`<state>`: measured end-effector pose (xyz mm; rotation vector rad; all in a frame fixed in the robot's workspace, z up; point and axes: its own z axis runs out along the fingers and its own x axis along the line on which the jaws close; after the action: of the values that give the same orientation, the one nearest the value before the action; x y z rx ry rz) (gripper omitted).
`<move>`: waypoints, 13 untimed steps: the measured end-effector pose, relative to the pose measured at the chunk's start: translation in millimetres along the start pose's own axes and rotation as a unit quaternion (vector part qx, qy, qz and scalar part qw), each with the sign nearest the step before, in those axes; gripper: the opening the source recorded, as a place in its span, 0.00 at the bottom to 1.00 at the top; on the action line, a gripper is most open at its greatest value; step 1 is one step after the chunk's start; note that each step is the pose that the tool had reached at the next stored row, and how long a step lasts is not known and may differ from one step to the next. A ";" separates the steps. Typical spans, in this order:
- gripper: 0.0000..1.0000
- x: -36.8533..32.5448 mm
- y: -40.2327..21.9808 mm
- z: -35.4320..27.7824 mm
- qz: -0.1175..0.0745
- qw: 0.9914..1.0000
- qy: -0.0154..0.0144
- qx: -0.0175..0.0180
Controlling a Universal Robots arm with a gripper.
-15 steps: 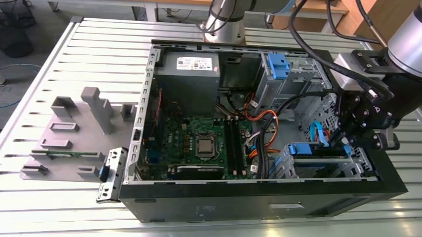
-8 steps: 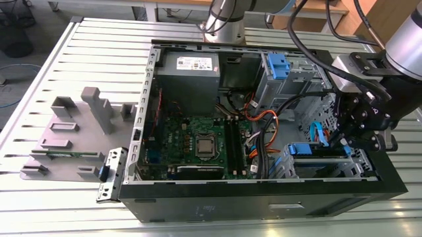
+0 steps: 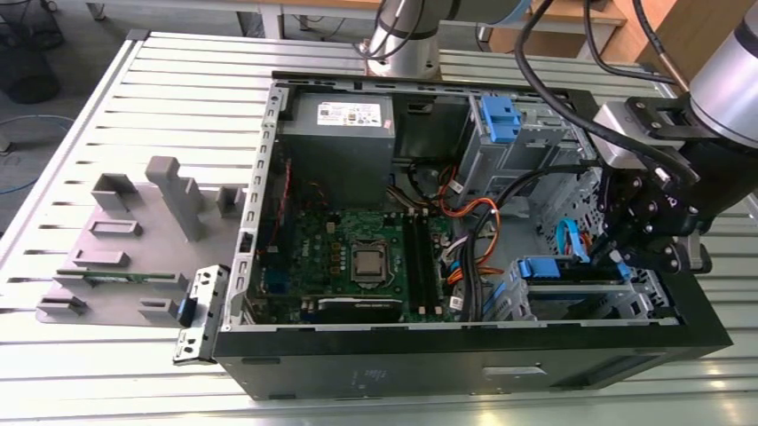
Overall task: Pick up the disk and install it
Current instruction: 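Insert the second disk wire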
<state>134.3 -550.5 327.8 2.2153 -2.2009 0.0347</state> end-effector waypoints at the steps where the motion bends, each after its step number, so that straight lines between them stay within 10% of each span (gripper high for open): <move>1: 0.17 0.0 0.0 0.1 0.000 1.000 0.000 0.000; 13: 0.17 -0.1 0.0 1.8 0.000 1.000 0.000 0.000</move>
<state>134.3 -550.4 325.9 2.2154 -2.2011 0.0342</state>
